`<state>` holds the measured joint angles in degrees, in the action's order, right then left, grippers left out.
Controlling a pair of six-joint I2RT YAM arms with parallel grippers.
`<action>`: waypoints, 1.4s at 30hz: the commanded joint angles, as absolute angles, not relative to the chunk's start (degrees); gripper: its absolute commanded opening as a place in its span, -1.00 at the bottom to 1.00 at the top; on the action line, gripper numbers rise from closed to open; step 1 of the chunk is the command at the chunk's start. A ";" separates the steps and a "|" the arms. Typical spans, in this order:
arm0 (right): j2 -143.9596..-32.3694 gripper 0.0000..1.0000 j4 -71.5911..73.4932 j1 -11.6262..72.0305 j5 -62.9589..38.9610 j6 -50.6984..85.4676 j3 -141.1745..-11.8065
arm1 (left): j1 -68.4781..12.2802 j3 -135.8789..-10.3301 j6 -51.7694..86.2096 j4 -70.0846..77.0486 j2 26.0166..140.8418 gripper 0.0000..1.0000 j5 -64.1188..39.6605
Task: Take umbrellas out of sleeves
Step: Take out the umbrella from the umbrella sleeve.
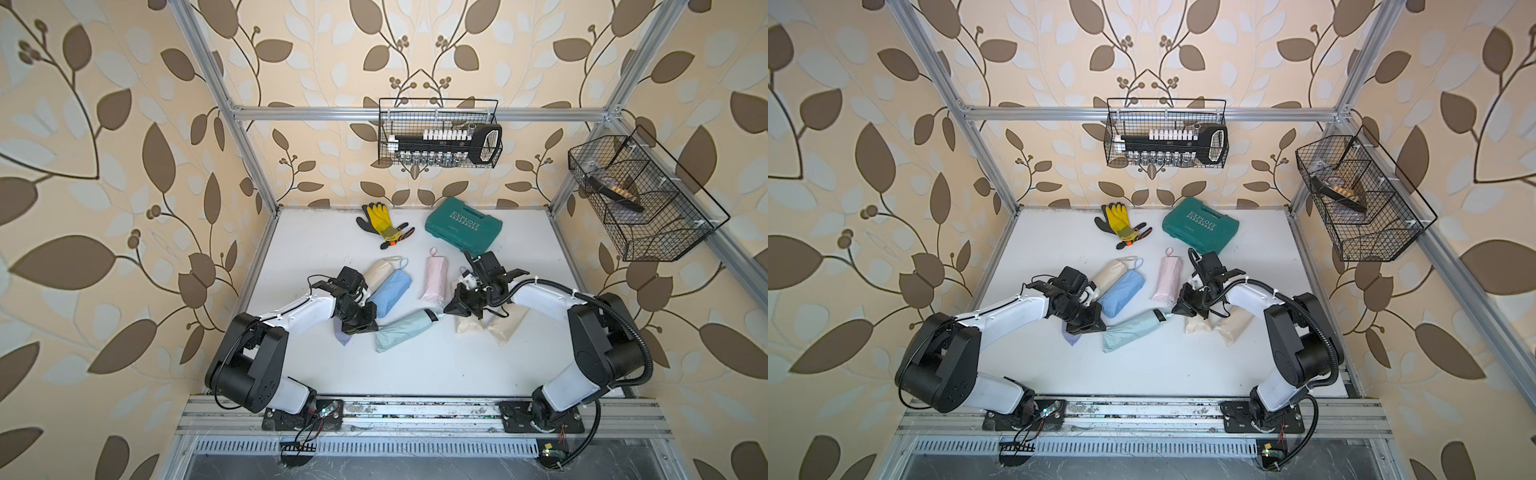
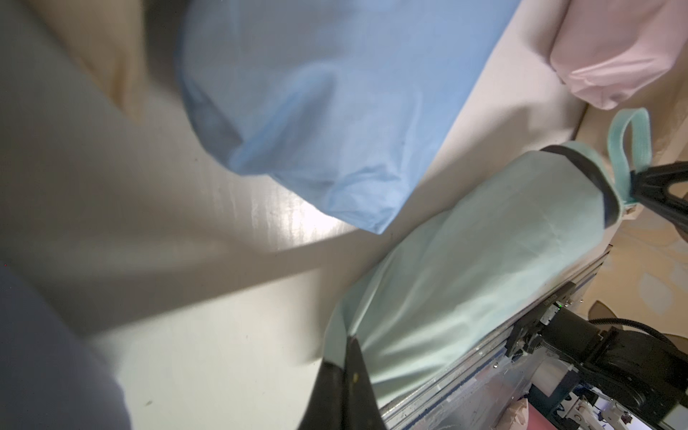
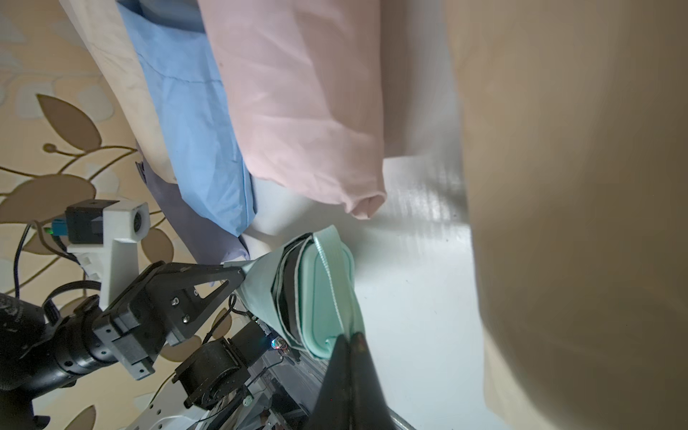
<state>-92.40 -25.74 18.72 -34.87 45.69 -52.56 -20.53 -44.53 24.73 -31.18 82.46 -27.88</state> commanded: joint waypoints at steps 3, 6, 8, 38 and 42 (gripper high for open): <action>-90.18 -1.00 -29.00 16.69 -33.04 43.25 -51.96 | -19.86 -46.80 21.61 -35.57 81.29 -1.00 -24.48; -89.78 -1.00 -29.26 15.96 -33.15 43.07 -51.43 | -19.86 -47.91 20.69 -36.49 81.65 -1.00 -23.27; -89.39 -1.00 -29.44 15.29 -33.30 42.83 -51.01 | -19.78 -48.70 19.93 -37.30 81.98 -1.00 -22.49; -88.39 -1.00 -31.14 13.01 -35.65 40.33 -49.28 | -19.29 -50.97 18.66 -39.90 86.46 -1.00 -18.90; -90.33 -0.92 -33.96 13.01 -35.80 35.76 -51.76 | -19.34 -51.51 18.06 -40.21 86.83 -1.00 -18.91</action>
